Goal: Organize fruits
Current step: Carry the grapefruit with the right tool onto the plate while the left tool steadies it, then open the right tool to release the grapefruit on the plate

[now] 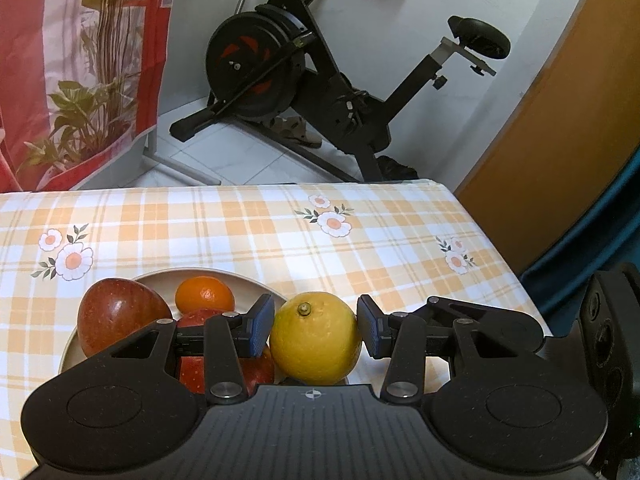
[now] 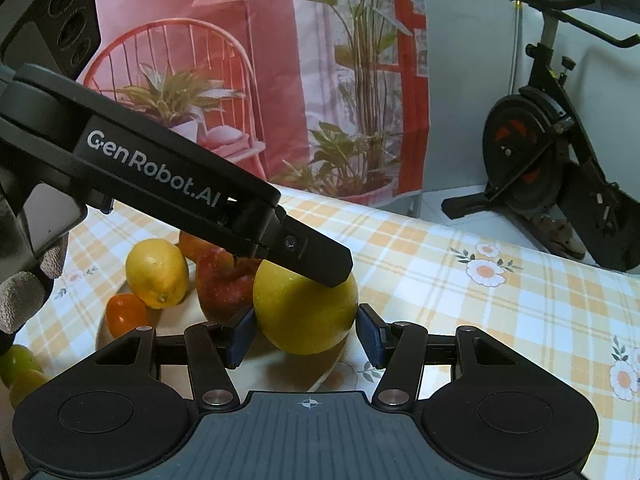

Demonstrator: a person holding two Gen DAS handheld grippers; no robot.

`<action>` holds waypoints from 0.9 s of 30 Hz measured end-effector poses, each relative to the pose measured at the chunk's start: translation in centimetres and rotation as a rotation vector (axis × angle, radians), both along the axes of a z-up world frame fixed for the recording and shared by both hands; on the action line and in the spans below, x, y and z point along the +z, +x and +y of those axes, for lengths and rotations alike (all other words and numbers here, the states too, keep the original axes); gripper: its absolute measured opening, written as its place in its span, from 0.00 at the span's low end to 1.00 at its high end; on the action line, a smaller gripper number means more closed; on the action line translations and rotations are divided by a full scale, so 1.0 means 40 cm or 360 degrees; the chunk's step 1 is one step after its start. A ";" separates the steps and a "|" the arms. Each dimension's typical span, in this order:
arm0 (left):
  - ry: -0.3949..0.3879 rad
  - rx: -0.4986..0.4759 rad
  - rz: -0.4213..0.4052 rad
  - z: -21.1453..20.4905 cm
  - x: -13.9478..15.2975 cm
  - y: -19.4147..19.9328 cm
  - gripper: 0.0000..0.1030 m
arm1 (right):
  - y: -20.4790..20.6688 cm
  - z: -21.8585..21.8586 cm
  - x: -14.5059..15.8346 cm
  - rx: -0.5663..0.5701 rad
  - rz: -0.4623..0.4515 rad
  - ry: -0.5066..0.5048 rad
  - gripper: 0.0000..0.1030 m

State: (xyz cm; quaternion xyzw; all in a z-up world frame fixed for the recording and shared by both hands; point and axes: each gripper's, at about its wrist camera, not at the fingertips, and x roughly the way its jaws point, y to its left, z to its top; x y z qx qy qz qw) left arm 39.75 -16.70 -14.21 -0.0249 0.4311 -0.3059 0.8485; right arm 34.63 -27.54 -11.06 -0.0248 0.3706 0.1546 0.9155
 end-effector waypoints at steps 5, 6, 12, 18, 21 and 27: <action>0.0009 0.0014 0.0000 0.000 -0.003 -0.001 0.47 | 0.004 0.004 -0.004 0.0002 0.0014 -0.0033 0.50; 0.0009 0.0017 -0.0001 0.002 -0.002 -0.001 0.47 | 0.004 0.005 -0.004 0.0003 0.0014 -0.0036 0.50; 0.0023 0.0059 -0.0029 0.020 0.014 -0.007 0.47 | 0.001 0.010 0.003 -0.0011 -0.0009 -0.0062 0.58; 0.0015 0.0106 -0.0059 0.048 0.036 -0.023 0.47 | -0.019 0.016 0.020 -0.0023 -0.0026 -0.0082 0.61; 0.0016 0.0123 -0.0076 0.062 0.046 -0.039 0.47 | -0.039 0.024 0.022 -0.0023 -0.0026 -0.0092 0.61; 0.0023 0.0152 -0.0097 0.095 0.056 -0.073 0.47 | -0.068 0.045 0.017 -0.0036 -0.0003 -0.0128 0.61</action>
